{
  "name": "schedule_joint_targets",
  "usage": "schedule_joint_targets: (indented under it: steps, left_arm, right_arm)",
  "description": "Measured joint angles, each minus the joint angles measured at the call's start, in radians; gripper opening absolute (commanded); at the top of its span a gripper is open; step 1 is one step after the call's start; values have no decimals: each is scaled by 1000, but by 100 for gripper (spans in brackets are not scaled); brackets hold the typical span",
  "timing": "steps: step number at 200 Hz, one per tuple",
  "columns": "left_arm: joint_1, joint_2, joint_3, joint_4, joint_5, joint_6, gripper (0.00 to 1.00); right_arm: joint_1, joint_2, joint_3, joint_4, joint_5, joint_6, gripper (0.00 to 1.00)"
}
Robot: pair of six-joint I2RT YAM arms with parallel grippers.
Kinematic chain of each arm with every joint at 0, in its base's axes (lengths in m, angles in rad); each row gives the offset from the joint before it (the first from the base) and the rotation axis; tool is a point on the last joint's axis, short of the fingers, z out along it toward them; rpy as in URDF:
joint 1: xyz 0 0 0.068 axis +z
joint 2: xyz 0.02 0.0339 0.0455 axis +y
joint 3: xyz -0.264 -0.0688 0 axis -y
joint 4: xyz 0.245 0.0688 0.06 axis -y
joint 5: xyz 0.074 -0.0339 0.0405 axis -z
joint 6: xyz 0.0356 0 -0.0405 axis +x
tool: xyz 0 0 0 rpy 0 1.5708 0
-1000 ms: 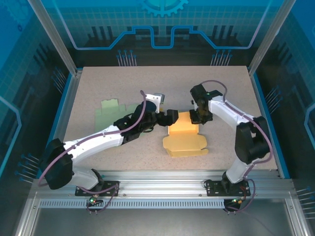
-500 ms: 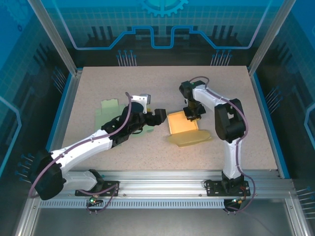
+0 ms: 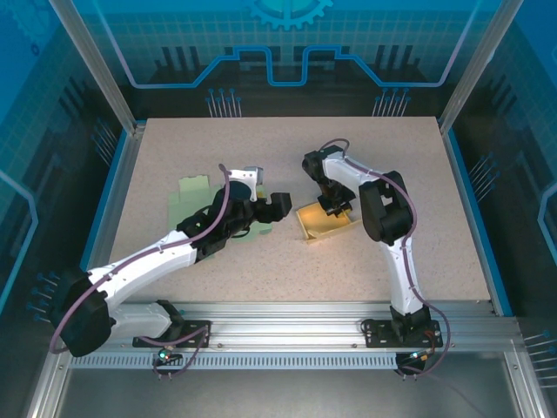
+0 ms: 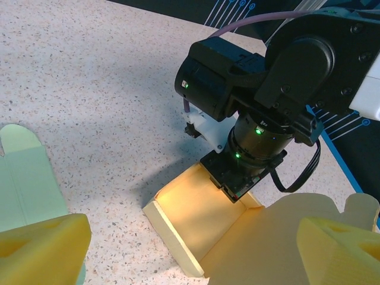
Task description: Fold the paper box
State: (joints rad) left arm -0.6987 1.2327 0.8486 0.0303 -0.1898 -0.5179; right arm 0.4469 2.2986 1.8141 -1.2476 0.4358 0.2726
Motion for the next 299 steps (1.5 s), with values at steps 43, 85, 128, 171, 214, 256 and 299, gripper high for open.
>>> schedule_joint_targets:
  steps: [43, 85, 128, 171, 214, 256, 299]
  left_arm:
    - [16, 1, 0, -8, 0, 0, 91]
    - [17, 23, 0, -23, 1, 0, 91]
    - [25, 69, 5, -33, -11, 32, 89]
    - [69, 217, 107, -112, -75, 119, 86]
    - [75, 381, 259, -165, -152, 210, 99]
    - [75, 571, 433, -251, -214, 281, 99]
    - [75, 681, 501, -324, -246, 319, 99]
  right_arm:
    - [2, -52, -14, 20, -17, -8, 55]
    - [5, -158, -15, 33, -45, -19, 74]
    - [24, -254, -17, 32, -48, -17, 82]
    - [49, -468, -45, 26, -50, 4, 100]
    - [51, -851, -198, 44, -32, 63, 100]
    - [38, -1223, -463, 50, 16, 198, 100]
    - [5, -1495, -734, 33, 13, 334, 100]
